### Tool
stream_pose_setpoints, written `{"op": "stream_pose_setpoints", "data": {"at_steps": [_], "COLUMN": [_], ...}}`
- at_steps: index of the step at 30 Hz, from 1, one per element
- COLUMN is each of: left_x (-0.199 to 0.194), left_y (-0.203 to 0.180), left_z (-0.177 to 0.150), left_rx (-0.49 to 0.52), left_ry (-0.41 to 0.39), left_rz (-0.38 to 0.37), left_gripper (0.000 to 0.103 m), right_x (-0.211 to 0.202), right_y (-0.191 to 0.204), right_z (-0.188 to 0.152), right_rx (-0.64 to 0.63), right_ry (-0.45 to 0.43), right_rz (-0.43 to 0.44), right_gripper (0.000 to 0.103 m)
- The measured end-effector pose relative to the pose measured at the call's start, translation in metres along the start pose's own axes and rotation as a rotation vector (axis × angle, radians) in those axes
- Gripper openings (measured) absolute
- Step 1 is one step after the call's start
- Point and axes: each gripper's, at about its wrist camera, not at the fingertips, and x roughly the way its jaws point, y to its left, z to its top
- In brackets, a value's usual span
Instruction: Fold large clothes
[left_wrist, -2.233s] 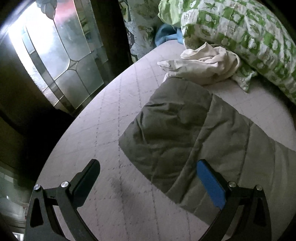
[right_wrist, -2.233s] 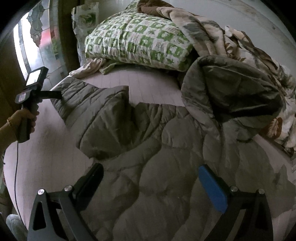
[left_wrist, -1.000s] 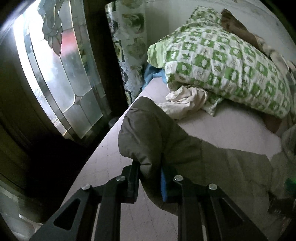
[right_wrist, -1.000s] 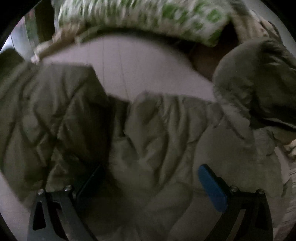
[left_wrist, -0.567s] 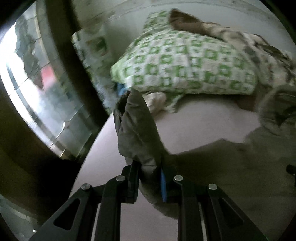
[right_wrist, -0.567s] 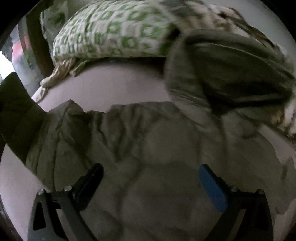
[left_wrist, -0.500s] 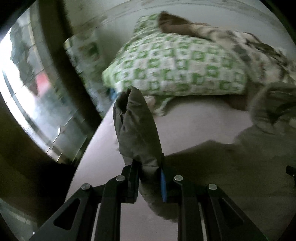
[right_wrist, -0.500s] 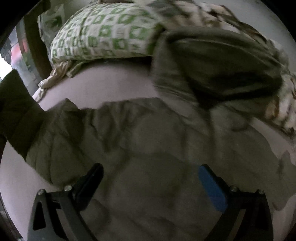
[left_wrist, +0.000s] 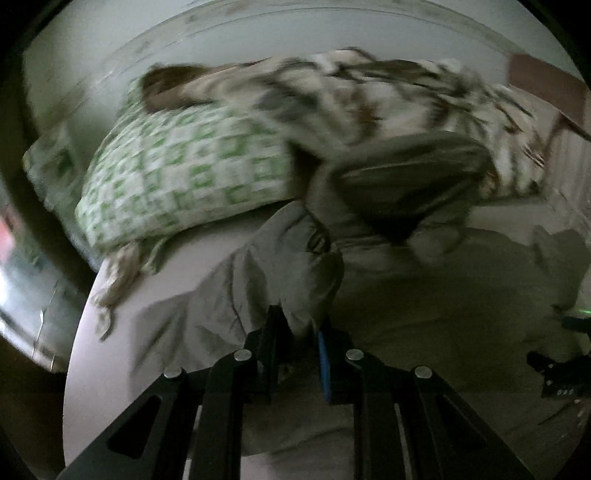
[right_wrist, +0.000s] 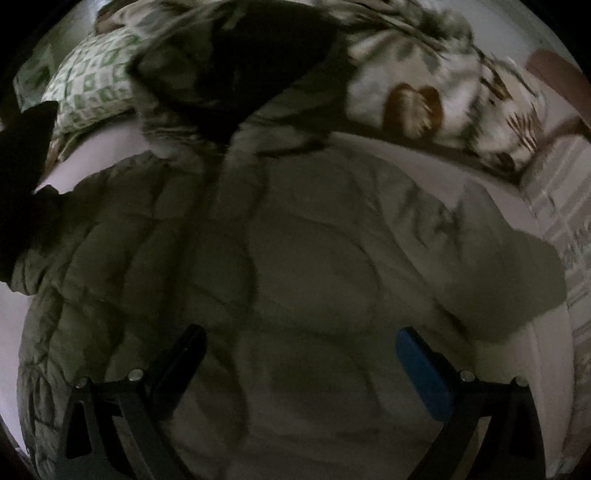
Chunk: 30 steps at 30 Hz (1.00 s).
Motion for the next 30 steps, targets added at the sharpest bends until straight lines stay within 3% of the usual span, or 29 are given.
{"op": "stream_pose_setpoints", "data": {"at_steps": [11, 16, 18, 19, 21, 23, 26, 30], "left_x": [0.020, 0.043, 0.058, 0.064, 0.070, 0.061, 0.038, 0.013], "left_y": [-0.170, -0.220, -0.231, -0.233, -0.230, -0.219, -0.198, -0.148], "left_z": [0.009, -0.004, -0.014, -0.017, -0.022, -0.022, -0.012, -0.001], "left_rx": [0.141, 0.167, 0.160, 0.151, 0.104, 0.054, 0.047, 0.014], "left_ry": [0.031, 0.080, 0.131, 0.159, 0.207, 0.196, 0.134, 0.073], "left_rz": [-0.208, -0.249, -0.264, -0.280, -0.362, -0.411, -0.378, -0.321], "left_gripper": [0.017, 0.017, 0.023, 0.027, 0.052, 0.060, 0.073, 0.079], "right_x": [0.002, 0.009, 0.016, 0.019, 0.026, 0.032, 0.035, 0.027], "right_y": [-0.073, -0.099, -0.102, -0.105, -0.107, -0.109, -0.111, -0.111], "right_z": [-0.029, -0.040, -0.043, -0.045, -0.050, -0.054, -0.054, -0.046], "right_rx": [0.111, 0.151, 0.160, 0.159, 0.158, 0.163, 0.166, 0.204], "right_ry": [0.002, 0.021, 0.037, 0.050, 0.074, 0.089, 0.097, 0.083], "right_rz": [-0.003, -0.022, -0.022, -0.027, -0.028, -0.022, -0.026, -0.004], "right_gripper": [0.103, 0.103, 0.103, 0.103, 0.103, 0.103, 0.103, 0.103]}}
